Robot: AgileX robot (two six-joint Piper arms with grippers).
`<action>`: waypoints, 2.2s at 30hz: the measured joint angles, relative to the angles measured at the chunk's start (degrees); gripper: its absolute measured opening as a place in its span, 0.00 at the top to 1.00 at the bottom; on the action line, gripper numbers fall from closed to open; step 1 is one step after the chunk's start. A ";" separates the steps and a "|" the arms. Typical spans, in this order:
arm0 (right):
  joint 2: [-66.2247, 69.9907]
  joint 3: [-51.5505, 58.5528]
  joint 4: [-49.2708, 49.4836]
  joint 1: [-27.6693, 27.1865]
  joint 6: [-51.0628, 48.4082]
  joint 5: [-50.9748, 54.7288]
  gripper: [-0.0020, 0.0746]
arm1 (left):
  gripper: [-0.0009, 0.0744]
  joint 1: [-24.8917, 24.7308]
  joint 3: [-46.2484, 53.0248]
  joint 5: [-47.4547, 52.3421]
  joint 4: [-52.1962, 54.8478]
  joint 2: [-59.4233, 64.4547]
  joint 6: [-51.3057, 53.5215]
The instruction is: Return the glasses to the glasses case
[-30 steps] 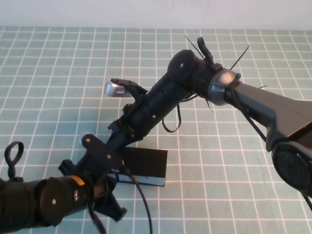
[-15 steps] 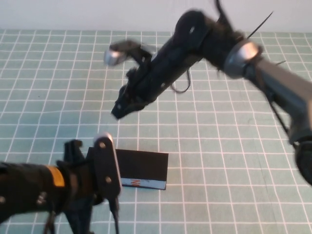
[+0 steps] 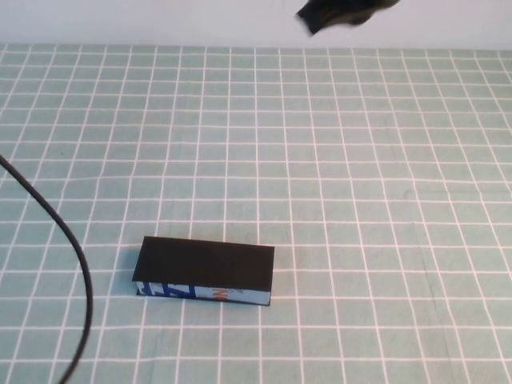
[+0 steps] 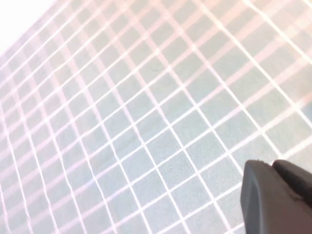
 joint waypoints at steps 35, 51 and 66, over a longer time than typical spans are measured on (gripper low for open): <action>-85.30 103.14 -8.87 0.00 15.02 -47.40 0.99 | 0.99 5.19 28.44 -21.42 -27.03 -27.00 -12.27; -85.90 106.66 -8.87 0.00 15.02 -46.25 0.99 | 0.99 5.19 28.53 -21.54 -27.23 -27.00 -12.27; -85.90 106.66 -8.83 0.00 15.02 -46.21 0.99 | 0.99 5.63 32.41 -23.10 -26.60 -34.57 -12.27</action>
